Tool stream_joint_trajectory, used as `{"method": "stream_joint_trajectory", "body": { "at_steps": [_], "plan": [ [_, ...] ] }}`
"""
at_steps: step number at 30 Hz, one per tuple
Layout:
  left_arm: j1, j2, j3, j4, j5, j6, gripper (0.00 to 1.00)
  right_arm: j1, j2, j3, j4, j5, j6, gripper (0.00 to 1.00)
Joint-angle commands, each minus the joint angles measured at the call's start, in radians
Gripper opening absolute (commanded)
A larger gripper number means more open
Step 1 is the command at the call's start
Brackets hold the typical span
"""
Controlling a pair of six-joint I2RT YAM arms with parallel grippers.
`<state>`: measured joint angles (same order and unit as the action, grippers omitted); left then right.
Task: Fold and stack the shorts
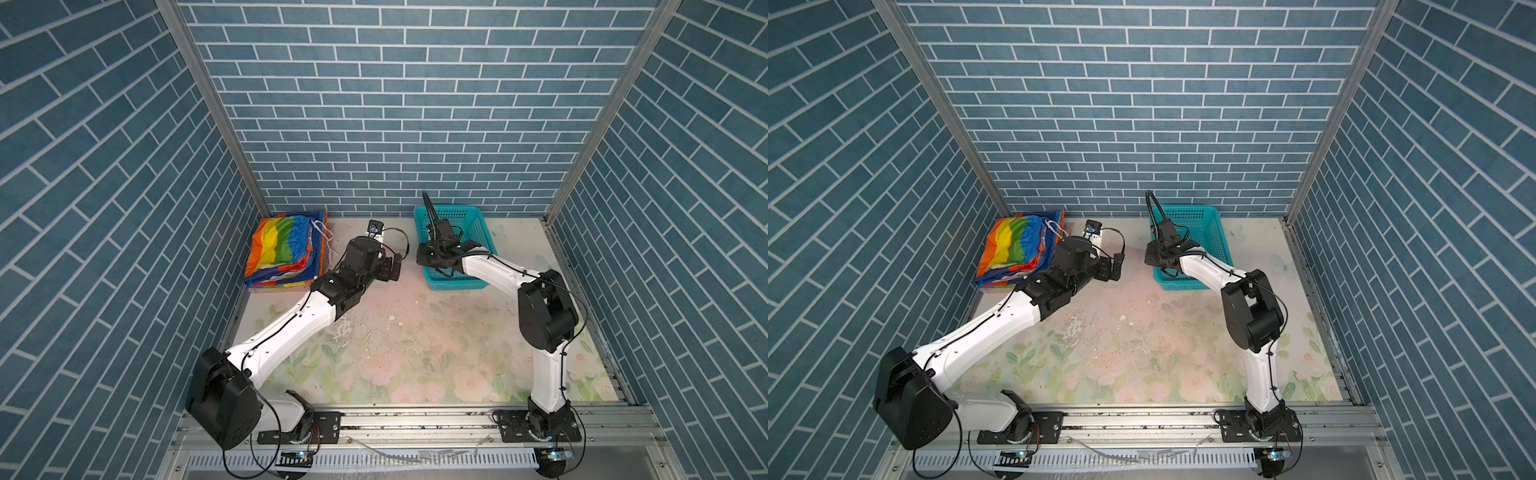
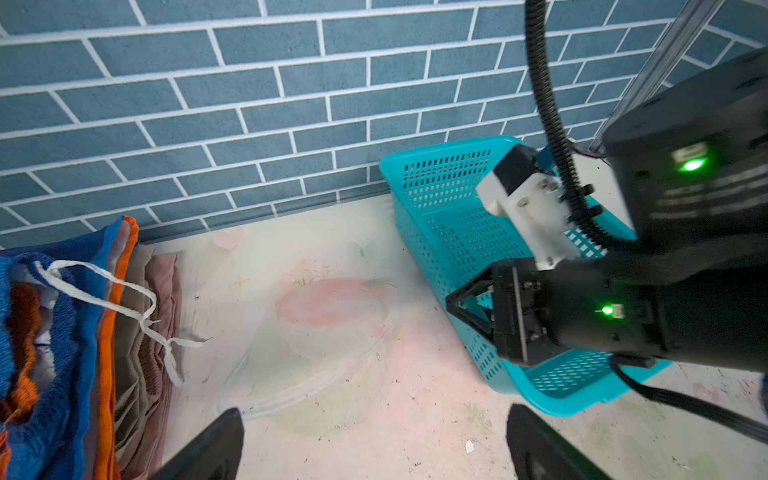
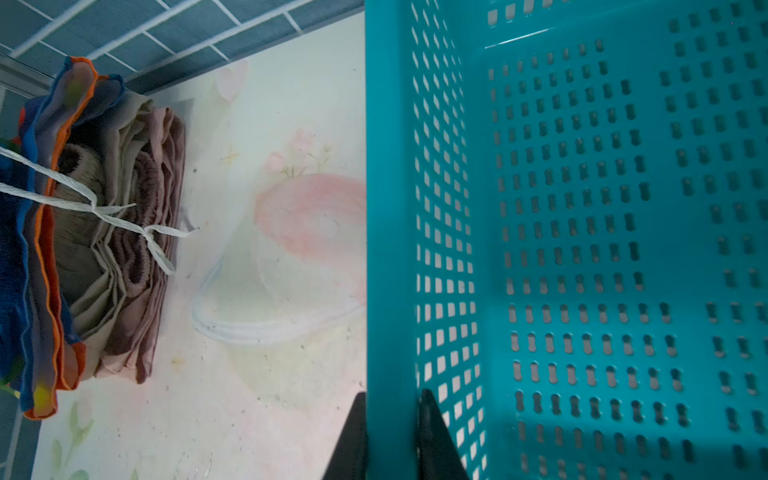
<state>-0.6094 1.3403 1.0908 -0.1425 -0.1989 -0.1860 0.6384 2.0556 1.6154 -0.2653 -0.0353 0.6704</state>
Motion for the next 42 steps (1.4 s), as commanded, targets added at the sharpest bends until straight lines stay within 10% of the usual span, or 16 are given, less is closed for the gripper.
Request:
{"method": "stream_joint_trajectory", "body": {
  "at_steps": [1, 6, 14, 27, 33, 42],
  "plan": [
    [0.006, -0.016, -0.029, -0.002, -0.005, -0.013, 1.0, 0.03, 0.063, 0.029, 0.085, -0.143, 0.251, 0.13],
    [0.008, -0.024, -0.03, -0.023, -0.01, -0.014, 1.0, 0.034, 0.045, 0.07, 0.053, -0.14, 0.202, 0.29],
    [0.013, -0.049, 0.0, -0.077, -0.108, 0.045, 0.99, 0.018, -0.099, 0.105, -0.061, -0.085, -0.008, 0.98],
    [0.216, -0.207, -0.374, 0.28, -0.454, 0.294, 1.0, -0.367, -0.588, -0.374, -0.024, 0.4, -0.346, 0.99],
    [0.461, -0.17, -0.581, 0.443, -0.34, 0.141, 1.0, -0.504, -0.644, -0.687, 0.213, 0.569, -0.485, 0.99],
    [0.552, 0.147, -0.67, 0.924, -0.125, 0.191, 1.0, -0.553, -0.548, -0.906, 0.527, 0.613, -0.531, 0.99]
  ]
}}
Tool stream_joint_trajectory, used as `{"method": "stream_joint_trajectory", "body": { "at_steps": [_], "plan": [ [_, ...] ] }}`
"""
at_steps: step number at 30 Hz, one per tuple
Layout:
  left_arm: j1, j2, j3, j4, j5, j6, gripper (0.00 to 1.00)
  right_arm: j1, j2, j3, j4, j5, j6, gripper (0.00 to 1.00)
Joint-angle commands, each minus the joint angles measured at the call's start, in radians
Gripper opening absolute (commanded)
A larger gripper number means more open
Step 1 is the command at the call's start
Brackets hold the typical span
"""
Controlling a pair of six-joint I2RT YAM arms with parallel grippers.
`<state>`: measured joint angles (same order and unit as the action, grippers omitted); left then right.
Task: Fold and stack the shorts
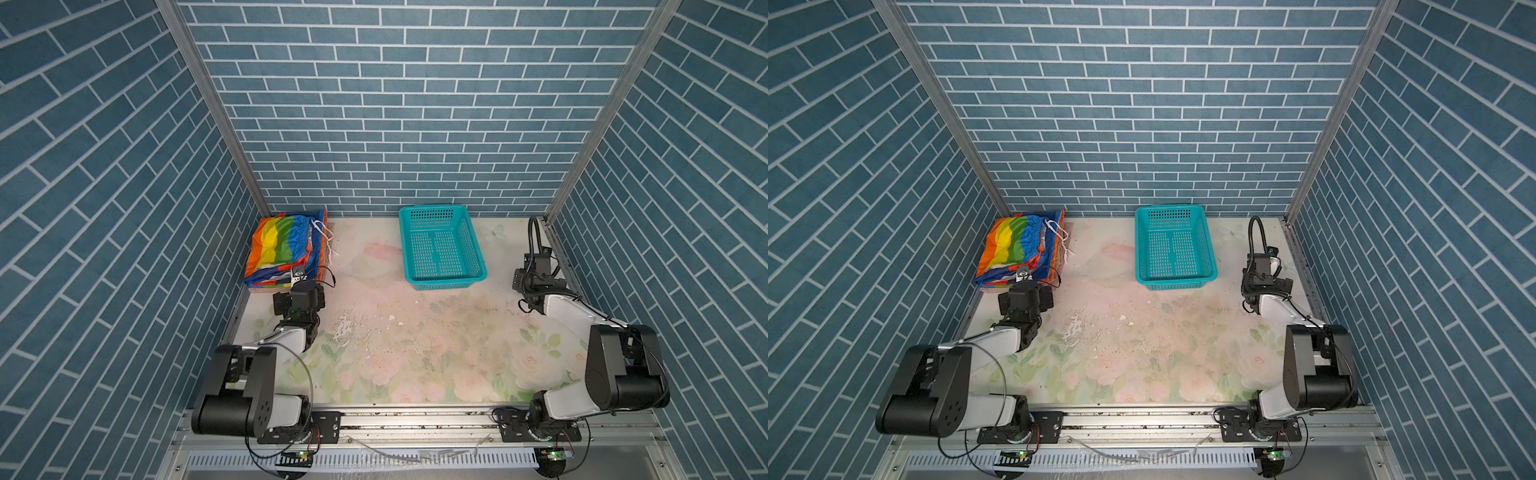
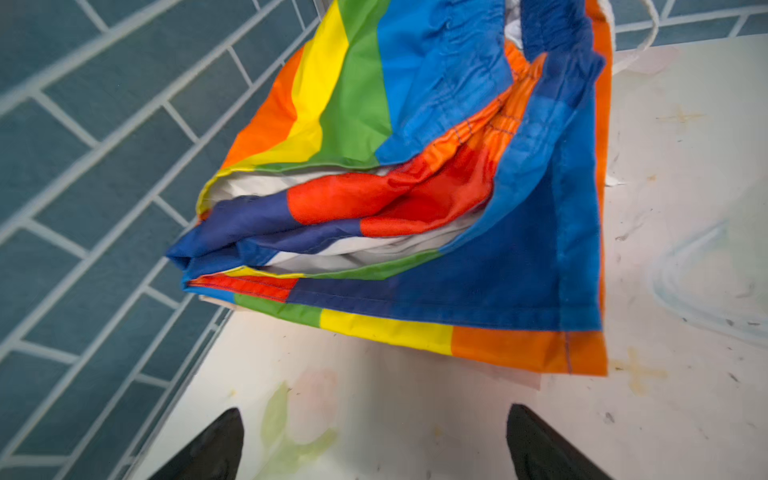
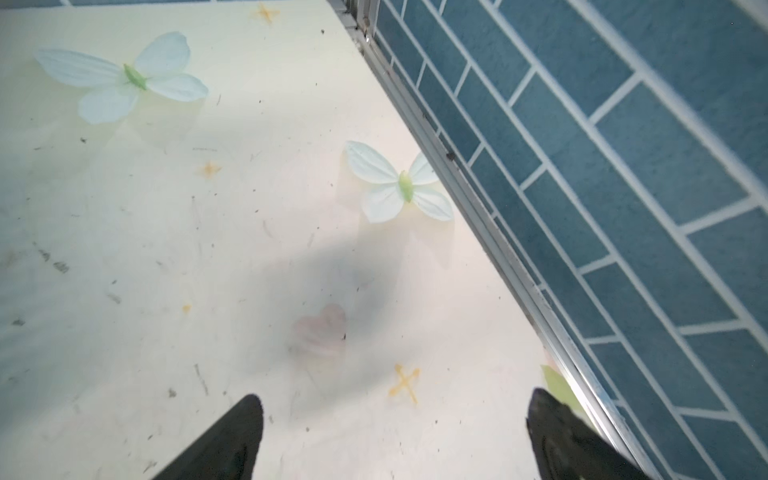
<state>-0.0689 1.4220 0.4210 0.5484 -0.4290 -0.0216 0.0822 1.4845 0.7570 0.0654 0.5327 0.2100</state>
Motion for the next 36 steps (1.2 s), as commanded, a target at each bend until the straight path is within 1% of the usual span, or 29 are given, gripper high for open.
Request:
{"method": "stream_joint_trajectory", "body": {
  "at_steps": [1, 3, 4, 6, 7, 9, 10, 12, 13, 15, 17, 19, 20, 21, 23, 25, 26, 27, 29, 33, 36],
  "plan": [
    [0.011, 0.056, 0.012, 0.189, 0.158, 0.037, 1.0, 0.005, 0.033, -0.07, 0.235, 0.038, -0.078, 0.99],
    [0.011, 0.084, -0.027, 0.274, 0.206, 0.057, 1.0, 0.005, 0.043, -0.121, 0.326, 0.053, -0.084, 0.99],
    [0.011, 0.115, -0.054, 0.372, 0.209, 0.069, 0.99, 0.004, 0.038, -0.149, 0.387, 0.06, -0.097, 0.99],
    [0.012, 0.094, -0.04, 0.306, 0.2, 0.056, 1.0, 0.005, 0.019, -0.201, 0.478, 0.065, -0.111, 0.99],
    [0.011, 0.111, -0.057, 0.37, 0.194, 0.062, 1.0, 0.005, 0.017, -0.236, 0.559, 0.064, -0.12, 0.99],
    [0.011, 0.097, -0.046, 0.323, 0.196, 0.057, 1.0, 0.004, 0.028, -0.289, 0.671, 0.064, -0.126, 0.99],
    [0.011, 0.108, -0.054, 0.362, 0.194, 0.061, 1.0, 0.006, 0.02, -0.291, 0.666, 0.068, -0.12, 0.99],
    [0.008, 0.099, -0.046, 0.331, 0.199, 0.058, 1.0, 0.005, 0.017, -0.31, 0.703, 0.058, -0.131, 0.99],
    [0.009, 0.106, -0.052, 0.354, 0.197, 0.062, 0.99, 0.005, 0.014, -0.308, 0.692, 0.058, -0.122, 0.99],
    [0.009, 0.101, -0.049, 0.338, 0.199, 0.059, 1.0, 0.005, 0.016, -0.311, 0.7, 0.058, -0.13, 0.99],
    [0.009, 0.1, -0.049, 0.339, 0.198, 0.058, 1.0, 0.007, 0.005, -0.339, 0.738, 0.038, -0.137, 0.99],
    [0.009, 0.103, -0.051, 0.346, 0.199, 0.061, 0.99, 0.005, -0.012, -0.415, 0.858, -0.033, -0.162, 0.99],
    [0.009, 0.102, -0.05, 0.34, 0.199, 0.058, 1.0, 0.006, -0.014, -0.474, 0.959, -0.104, -0.179, 0.99],
    [0.008, 0.103, -0.051, 0.346, 0.199, 0.059, 1.0, 0.006, 0.0, -0.519, 1.062, -0.143, -0.194, 0.99],
    [0.009, 0.103, -0.051, 0.343, 0.199, 0.059, 1.0, 0.004, 0.049, -0.592, 1.25, -0.204, -0.215, 0.99],
    [0.009, 0.102, -0.051, 0.343, 0.199, 0.06, 1.0, 0.004, 0.122, -0.596, 1.332, -0.276, -0.247, 0.99],
    [0.009, 0.104, -0.05, 0.345, 0.199, 0.061, 0.99, 0.007, 0.109, -0.556, 1.258, -0.261, -0.245, 0.99],
    [0.009, 0.102, -0.051, 0.343, 0.199, 0.061, 0.99, 0.002, 0.073, -0.538, 1.165, -0.236, -0.215, 0.99],
    [0.009, 0.103, -0.05, 0.345, 0.199, 0.059, 1.0, -0.02, 0.081, -0.493, 1.103, -0.224, -0.199, 0.99],
    [0.009, 0.102, -0.051, 0.343, 0.199, 0.059, 1.0, -0.039, 0.062, -0.406, 0.897, -0.237, -0.163, 0.99],
    [0.009, 0.103, -0.05, 0.345, 0.199, 0.06, 1.0, -0.063, 0.063, -0.394, 0.871, -0.255, -0.146, 0.99]
  ]
}}
